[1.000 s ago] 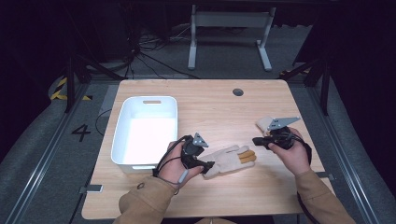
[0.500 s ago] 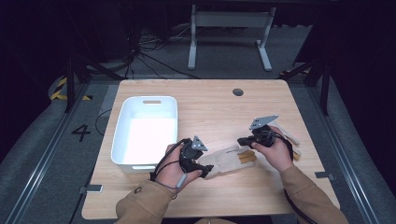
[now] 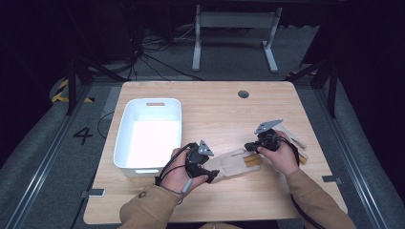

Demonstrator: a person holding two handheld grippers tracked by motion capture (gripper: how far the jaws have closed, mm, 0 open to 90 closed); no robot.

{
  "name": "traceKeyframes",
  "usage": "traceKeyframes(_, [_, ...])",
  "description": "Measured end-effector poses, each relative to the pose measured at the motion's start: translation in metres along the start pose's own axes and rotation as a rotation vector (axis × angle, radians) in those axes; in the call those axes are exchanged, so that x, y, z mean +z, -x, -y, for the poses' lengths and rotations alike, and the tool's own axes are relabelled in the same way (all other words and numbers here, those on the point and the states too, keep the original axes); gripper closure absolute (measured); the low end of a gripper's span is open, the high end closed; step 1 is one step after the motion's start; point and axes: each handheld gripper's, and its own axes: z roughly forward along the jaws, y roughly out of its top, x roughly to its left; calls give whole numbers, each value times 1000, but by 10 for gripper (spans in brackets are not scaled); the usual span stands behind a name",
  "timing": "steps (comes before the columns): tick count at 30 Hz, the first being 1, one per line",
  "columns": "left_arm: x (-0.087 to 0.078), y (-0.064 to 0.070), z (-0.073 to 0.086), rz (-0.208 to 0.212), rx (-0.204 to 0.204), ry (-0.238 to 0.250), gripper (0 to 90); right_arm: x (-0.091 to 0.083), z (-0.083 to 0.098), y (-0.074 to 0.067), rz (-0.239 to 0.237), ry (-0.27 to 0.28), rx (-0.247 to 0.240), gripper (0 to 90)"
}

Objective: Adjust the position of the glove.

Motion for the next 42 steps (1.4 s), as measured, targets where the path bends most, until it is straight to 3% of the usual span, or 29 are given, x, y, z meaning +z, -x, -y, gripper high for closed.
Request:
traceKeyframes(15, [1, -2, -8, 1, 15, 20, 318, -8, 12, -6, 7, -43, 4, 874])
traceKeyframes(28, [3, -7, -14, 3, 16, 21, 315, -15, 20, -11, 2, -41, 7, 861])
traceKeyframes(32, [2, -7, -16, 2, 10, 30, 319, -19, 21, -11, 12, 2, 5, 815])
traceKeyframes(33, [2, -7, -17, 4, 13, 31, 319, -21, 21, -12, 18, 15, 9, 792])
traceKeyframes(34, [1, -7, -18, -1, 13, 31, 319, -26, 22, -12, 34, 67, 12, 733])
traceKeyframes(38, [-3, -12, -21, -7, 2, 38, 319, -37, 21, -9, 64, 122, 24, 640])
traceKeyframes(42, [-9, -17, -21, -13, -15, 49, 318, -46, 14, -5, 78, 172, 52, 610])
